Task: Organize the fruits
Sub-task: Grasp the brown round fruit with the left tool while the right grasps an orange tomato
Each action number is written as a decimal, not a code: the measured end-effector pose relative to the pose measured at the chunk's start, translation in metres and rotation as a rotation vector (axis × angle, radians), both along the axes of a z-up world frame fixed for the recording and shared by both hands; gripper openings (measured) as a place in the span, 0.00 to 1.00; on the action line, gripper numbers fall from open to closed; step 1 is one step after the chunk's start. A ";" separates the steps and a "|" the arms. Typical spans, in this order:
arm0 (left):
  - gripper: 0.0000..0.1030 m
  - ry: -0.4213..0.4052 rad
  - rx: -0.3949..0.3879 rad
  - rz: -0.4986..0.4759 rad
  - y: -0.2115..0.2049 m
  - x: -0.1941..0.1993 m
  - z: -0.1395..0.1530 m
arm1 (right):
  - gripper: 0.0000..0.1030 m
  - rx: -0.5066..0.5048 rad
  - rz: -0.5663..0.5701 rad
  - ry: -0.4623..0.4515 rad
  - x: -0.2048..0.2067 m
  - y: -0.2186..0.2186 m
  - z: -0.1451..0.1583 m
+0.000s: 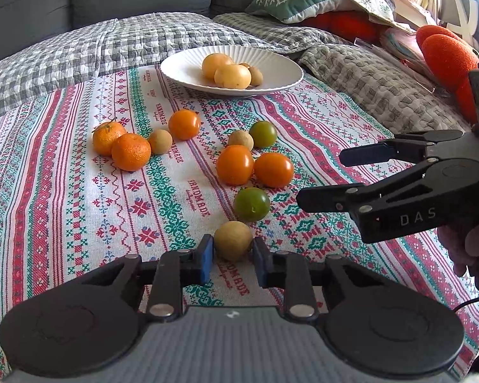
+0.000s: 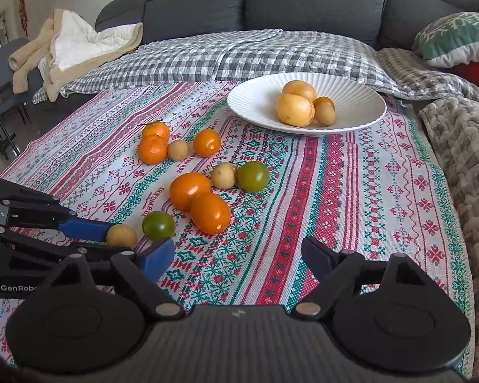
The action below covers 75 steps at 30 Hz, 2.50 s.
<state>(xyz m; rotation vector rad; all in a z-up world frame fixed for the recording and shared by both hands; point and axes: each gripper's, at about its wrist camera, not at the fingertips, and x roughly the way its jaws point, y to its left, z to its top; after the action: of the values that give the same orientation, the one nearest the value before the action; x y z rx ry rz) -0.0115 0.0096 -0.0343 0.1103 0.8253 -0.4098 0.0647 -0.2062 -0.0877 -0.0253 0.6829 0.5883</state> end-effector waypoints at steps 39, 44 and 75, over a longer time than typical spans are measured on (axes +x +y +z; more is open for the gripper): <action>0.14 0.031 -0.015 0.043 0.005 0.012 0.001 | 0.31 0.017 0.098 0.025 0.018 0.024 -0.002; 0.14 0.030 -0.014 0.043 0.004 0.012 0.001 | 0.32 0.020 0.094 0.025 0.019 0.024 -0.002; 0.14 0.008 -0.030 0.040 0.003 0.012 0.007 | 0.26 0.070 0.074 0.007 0.018 0.018 0.011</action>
<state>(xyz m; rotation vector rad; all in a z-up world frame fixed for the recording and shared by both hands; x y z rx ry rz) 0.0003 0.0129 -0.0278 0.0643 0.8276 -0.3846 0.0825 -0.1887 -0.0767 0.0169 0.6700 0.6836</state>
